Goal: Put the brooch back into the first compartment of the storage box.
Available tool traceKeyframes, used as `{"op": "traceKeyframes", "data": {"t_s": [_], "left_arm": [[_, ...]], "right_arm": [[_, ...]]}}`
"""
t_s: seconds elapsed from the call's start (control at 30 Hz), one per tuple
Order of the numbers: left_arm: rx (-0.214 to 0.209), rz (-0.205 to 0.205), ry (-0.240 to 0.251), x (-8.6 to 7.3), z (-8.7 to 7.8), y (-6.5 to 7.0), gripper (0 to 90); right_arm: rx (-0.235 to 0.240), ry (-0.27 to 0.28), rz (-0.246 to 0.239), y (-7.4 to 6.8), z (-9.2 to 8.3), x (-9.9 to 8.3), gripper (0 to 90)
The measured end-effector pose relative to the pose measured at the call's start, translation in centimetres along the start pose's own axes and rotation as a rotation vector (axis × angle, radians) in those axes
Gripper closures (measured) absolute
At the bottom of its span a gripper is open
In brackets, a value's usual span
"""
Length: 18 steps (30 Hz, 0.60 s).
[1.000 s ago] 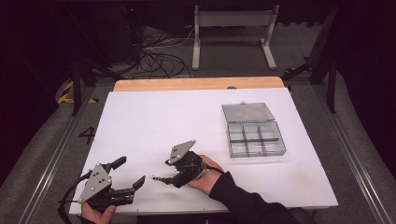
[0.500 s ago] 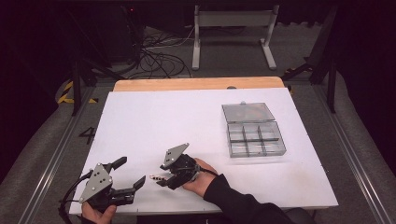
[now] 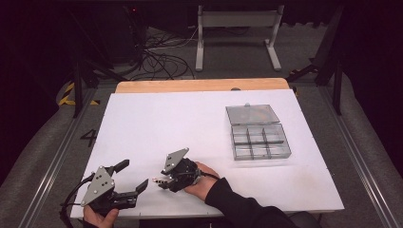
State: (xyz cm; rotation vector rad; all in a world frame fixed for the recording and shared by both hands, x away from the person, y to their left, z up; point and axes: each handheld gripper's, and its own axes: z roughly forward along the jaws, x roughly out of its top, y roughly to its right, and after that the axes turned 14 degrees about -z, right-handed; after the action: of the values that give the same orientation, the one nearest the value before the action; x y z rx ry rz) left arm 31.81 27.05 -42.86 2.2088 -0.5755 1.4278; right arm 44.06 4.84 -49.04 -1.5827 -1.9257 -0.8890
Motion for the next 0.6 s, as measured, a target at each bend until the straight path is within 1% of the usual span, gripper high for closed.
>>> {"op": "traceKeyframes", "data": {"t_s": [0.1, 0.2, 0.27, 0.3, 0.33, 0.37, 0.4, 0.5, 0.53, 0.57, 0.6], "left_arm": [[-0.001, 0.000, -0.002, -0.01, 0.04, -0.01, 16.0], [-0.003, -0.001, -0.005, -0.03, 0.08, -0.01, 16.0], [-0.003, 0.000, -0.004, -0.02, 0.06, -0.02, 15.9], [-0.003, -0.001, -0.004, -0.02, 0.04, -0.02, 15.9], [-0.002, -0.001, -0.003, -0.02, 0.03, -0.03, 15.9], [-0.003, -0.003, -0.002, -0.03, 0.03, -0.03, 15.9], [-0.003, -0.002, -0.003, -0.03, 0.03, -0.05, 15.9], [-0.004, -0.007, -0.009, -0.06, 0.10, 0.00, 15.9], [-0.003, 0.002, -0.009, -0.03, 0.09, -0.03, 15.9], [-0.003, 0.000, -0.007, -0.02, 0.09, -0.01, 15.9], [-0.004, 0.001, -0.006, -0.02, 0.07, -0.01, 15.9]], "right_arm": [[0.002, -0.005, -0.005, -0.03, 0.12, 0.03, 60.2], [0.016, -0.020, -0.012, -0.08, 0.36, 0.10, 67.3], [0.005, -0.024, -0.023, -0.12, 0.40, 0.15, 71.6], [0.003, -0.025, -0.019, -0.09, 0.41, 0.14, 76.5], [0.003, -0.025, -0.019, -0.09, 0.41, 0.14, 76.5], [0.003, -0.025, -0.019, -0.10, 0.41, 0.15, 78.5], [0.009, -0.026, -0.022, -0.20, 0.43, 0.17, 83.3], [0.003, -0.028, -0.025, -0.27, 0.43, 0.20, 83.5], [0.002, -0.029, -0.023, -0.28, 0.42, 0.22, 83.6], [0.000, -0.030, -0.022, -0.32, 0.41, 0.24, 83.8], [-0.006, -0.031, -0.034, -0.41, 0.36, 0.30, 83.9]]}}
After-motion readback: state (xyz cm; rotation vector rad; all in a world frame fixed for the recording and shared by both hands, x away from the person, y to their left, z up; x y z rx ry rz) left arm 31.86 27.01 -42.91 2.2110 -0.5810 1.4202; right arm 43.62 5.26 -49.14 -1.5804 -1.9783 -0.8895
